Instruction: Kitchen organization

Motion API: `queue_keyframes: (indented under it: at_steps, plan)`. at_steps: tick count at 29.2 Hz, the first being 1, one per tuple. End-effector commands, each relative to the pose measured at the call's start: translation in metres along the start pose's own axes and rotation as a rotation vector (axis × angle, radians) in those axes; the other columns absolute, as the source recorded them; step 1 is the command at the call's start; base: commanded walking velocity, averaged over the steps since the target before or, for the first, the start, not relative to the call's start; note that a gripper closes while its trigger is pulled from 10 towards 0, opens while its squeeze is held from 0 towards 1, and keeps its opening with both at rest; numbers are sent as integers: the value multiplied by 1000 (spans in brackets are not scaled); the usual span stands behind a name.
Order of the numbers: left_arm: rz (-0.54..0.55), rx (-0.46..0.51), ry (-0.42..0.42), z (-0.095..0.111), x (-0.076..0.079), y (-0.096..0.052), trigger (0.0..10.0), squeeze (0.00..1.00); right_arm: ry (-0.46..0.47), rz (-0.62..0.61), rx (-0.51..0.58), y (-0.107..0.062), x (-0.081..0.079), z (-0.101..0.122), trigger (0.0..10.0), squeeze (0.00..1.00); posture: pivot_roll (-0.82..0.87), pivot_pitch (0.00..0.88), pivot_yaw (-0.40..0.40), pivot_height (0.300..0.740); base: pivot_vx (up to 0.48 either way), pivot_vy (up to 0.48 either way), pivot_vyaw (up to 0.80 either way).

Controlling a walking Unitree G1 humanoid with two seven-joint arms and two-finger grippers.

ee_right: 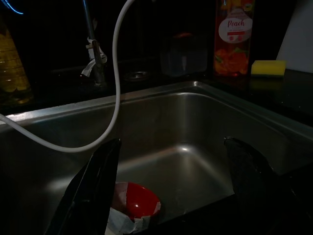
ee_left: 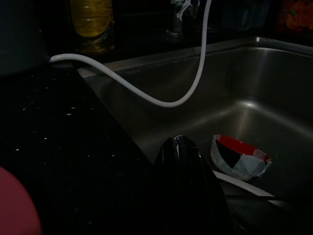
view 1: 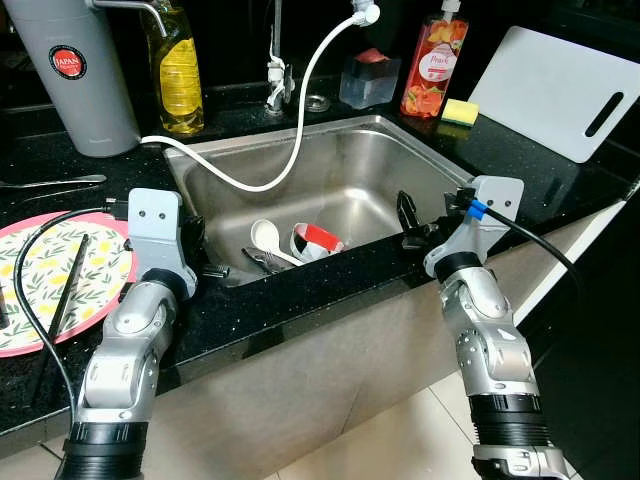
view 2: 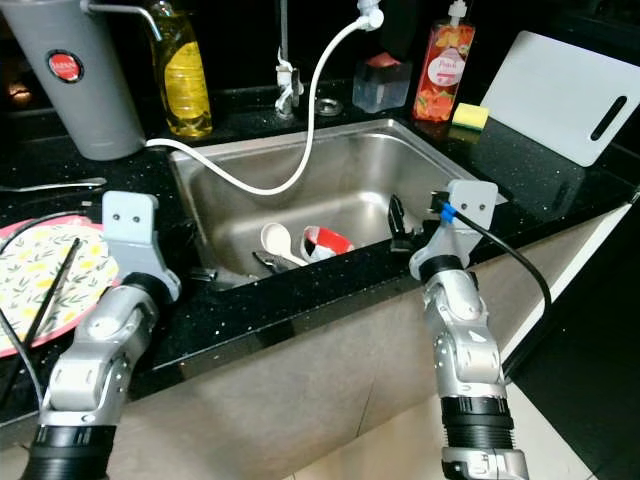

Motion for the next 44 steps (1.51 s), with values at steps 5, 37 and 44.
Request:
queue_keyframes:
  at_steps: [5, 37, 44]
  plan:
    - [-7, -38, -15, -9, 1, -1, 10000, 0, 4, -14, 0, 0, 4, 0, 10000, 0, -103, 110, -31, 740, 0, 0, 0]
    - [-6, -33, -10, -7, -1, 0, 10000, 0, 4, -16, 5, 0, 4, 1, 10000, 0, -84, 111, -22, 740, 0, 0, 0]
    - [-7, -33, -10, -7, -1, 0, 10000, 0, 3, -20, 6, 1, 5, 2, 10000, 0, -84, 113, -21, 740, 0, 0, 0]
Point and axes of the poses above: a point about 5 cm out from each wrist's last joint towards the gripper, its own y axis pointing out of the wrist towards the gripper, its own z axis along the axis of the wrist's last joint, x = y × z, the point moved 1 cm from there along y, pointing out of the wrist towards the gripper, and after that the axes turned 10 degrees about -y, right-handed, at the moved point
